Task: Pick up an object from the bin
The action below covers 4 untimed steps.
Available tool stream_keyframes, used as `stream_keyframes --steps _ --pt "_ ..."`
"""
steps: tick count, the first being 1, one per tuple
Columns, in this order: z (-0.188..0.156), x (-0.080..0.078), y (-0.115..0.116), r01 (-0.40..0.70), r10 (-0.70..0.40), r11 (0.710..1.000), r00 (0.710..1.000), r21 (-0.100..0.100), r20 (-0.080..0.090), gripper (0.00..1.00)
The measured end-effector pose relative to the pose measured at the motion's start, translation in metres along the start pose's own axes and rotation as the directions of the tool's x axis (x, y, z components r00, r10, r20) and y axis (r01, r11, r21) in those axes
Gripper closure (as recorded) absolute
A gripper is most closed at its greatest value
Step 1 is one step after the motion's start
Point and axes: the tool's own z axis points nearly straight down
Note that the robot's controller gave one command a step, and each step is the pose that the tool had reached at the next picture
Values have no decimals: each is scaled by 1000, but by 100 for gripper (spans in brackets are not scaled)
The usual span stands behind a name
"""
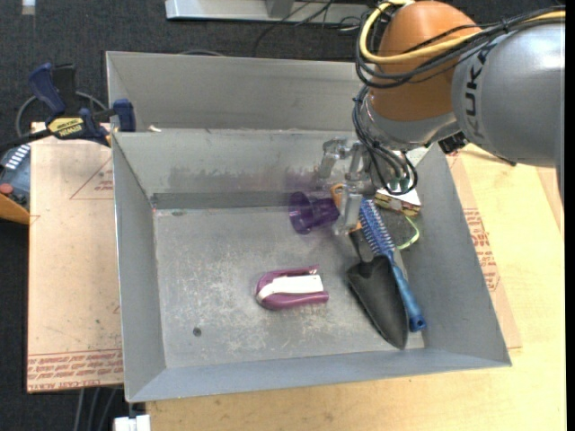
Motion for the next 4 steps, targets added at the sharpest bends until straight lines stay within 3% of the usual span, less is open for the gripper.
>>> stream_keyframes --steps 1,2,3,4 --pt "0 0 0 0 0 1000 1000 0 0 0" --pt "99 -8 -8 -20 20 1000 1000 -2 11 0" --pt "127 -7 -16 -82 82 997 997 -2 1 100" --pt "127 -7 -16 -81 81 997 997 -2 1 100"
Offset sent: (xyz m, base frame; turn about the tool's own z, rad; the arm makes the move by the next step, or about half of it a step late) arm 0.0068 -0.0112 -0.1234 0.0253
